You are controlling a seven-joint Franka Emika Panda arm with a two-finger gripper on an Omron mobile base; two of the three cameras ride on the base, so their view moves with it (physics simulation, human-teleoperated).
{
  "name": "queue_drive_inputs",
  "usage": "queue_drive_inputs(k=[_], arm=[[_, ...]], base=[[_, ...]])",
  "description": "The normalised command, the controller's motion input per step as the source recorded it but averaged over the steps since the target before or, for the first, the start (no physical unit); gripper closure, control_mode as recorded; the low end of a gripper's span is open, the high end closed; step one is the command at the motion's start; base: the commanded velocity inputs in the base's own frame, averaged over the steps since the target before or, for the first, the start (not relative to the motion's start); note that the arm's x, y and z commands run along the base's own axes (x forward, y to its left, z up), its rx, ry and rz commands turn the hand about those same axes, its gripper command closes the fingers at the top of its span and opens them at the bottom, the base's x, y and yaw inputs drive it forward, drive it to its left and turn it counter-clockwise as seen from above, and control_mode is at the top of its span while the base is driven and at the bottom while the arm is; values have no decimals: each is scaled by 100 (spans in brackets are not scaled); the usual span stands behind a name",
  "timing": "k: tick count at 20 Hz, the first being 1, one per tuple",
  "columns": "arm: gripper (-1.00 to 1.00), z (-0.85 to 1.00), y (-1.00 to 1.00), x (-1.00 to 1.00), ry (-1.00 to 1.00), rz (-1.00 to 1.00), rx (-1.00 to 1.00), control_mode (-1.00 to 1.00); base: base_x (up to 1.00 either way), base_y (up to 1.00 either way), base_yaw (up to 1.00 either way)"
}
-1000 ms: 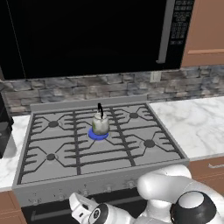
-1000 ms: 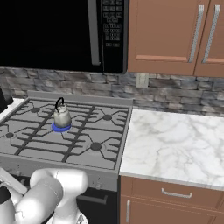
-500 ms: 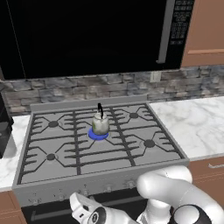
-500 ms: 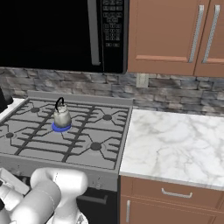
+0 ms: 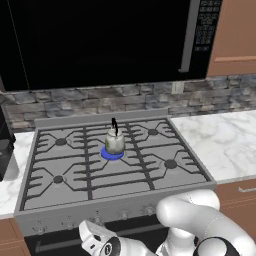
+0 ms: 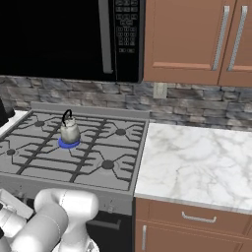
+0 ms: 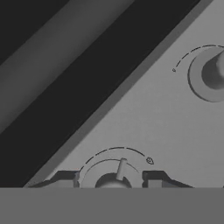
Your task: Lower the heat of the kettle.
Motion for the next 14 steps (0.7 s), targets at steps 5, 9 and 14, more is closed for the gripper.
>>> queue_drive_inputs(k=[5, 9, 14], arm=[[100, 0, -22, 0, 0, 2, 8, -100], [100, 0, -33, 0, -12, 0, 24, -100], [100, 2, -11, -1, -19, 0, 34, -100]], base=[[0, 0, 0], [0, 0, 0], [0, 0, 0]])
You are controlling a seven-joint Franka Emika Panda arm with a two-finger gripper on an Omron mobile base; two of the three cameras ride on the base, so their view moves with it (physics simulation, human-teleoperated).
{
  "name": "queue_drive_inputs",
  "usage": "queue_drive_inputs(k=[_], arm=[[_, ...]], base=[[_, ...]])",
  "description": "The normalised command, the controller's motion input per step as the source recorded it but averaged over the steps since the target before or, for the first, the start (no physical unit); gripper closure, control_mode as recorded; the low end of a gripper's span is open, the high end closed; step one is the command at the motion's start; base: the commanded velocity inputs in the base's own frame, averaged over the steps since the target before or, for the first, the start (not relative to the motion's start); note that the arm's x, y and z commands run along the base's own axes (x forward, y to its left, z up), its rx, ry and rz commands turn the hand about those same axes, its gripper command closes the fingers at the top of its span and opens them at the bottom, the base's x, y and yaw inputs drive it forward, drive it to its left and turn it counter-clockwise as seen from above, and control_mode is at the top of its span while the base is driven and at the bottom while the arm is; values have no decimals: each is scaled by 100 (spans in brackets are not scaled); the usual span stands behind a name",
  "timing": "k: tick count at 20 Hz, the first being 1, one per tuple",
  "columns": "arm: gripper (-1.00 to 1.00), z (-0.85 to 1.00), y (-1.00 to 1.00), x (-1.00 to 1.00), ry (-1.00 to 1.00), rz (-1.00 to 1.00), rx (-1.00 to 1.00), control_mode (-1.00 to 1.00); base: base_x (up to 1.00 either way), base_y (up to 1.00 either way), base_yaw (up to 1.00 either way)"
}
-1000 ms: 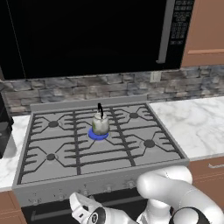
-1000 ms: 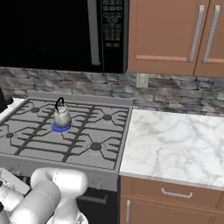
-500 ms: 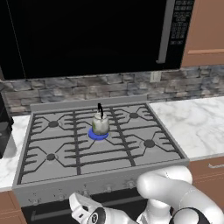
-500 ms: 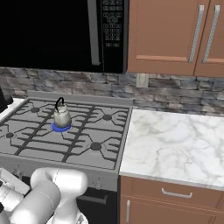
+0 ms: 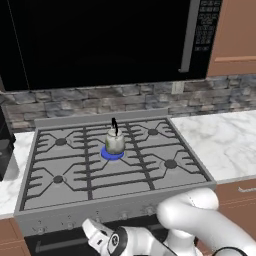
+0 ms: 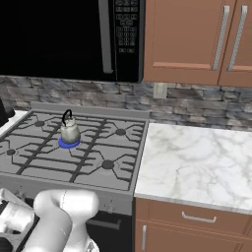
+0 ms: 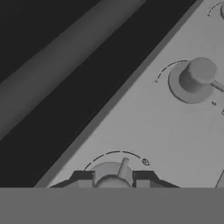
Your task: Lower the heat of the kettle.
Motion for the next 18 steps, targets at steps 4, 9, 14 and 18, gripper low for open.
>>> queue_drive_inputs(k=[4, 9, 14, 18], arm=[[100, 1, -3, 0, -18, 0, 37, -100], [100, 9, 0, 0, -17, -7, 37, -100], [100, 8, 0, 0, -14, -23, 35, -100], [100, 3, 0, 0, -3, -29, 35, -100]], base=[[0, 0, 0], [0, 0, 0], [0, 0, 0], [0, 0, 0]])
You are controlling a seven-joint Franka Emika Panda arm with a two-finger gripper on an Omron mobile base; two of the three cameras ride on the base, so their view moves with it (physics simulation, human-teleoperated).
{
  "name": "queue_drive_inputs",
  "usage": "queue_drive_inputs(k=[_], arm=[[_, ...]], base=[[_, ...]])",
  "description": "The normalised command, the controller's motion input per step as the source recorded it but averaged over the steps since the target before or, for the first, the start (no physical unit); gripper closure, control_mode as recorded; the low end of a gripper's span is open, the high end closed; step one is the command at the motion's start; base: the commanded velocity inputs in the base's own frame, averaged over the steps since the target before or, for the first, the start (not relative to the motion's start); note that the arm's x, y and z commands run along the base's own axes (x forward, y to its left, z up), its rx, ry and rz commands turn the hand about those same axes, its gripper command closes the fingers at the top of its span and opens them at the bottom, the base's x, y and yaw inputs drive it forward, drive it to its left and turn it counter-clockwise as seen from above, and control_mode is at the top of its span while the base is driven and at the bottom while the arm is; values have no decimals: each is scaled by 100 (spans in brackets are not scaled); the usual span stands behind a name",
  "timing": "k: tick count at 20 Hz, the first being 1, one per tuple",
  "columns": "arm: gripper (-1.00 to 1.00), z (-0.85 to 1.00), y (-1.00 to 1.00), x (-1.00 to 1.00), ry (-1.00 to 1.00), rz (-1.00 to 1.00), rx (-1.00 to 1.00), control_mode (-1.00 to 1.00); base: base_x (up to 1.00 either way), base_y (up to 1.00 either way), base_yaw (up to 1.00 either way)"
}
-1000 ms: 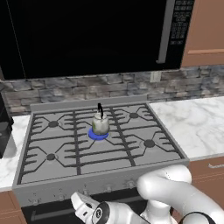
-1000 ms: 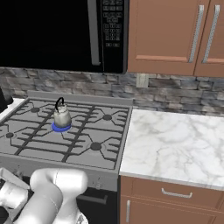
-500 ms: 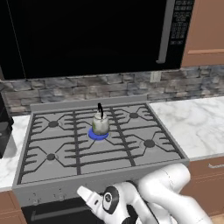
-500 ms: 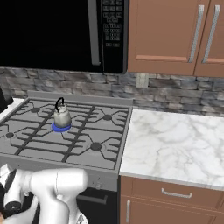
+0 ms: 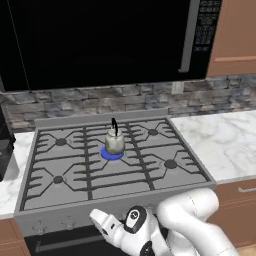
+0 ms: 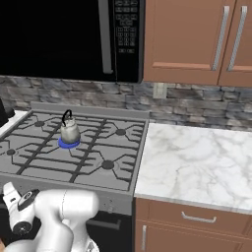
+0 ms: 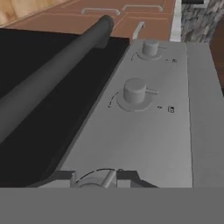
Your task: Lower the heat of the kettle.
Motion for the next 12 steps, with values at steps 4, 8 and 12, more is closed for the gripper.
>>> queue_drive_inputs(k=[4, 8, 12], arm=[[100, 3, 0, 0, 0, -25, 33, -100], [100, 4, 0, 0, 0, -25, 33, -100], [100, 0, 0, -6, 1, -27, 36, -100]], base=[[0, 0, 0], [0, 0, 0], [0, 0, 0]])
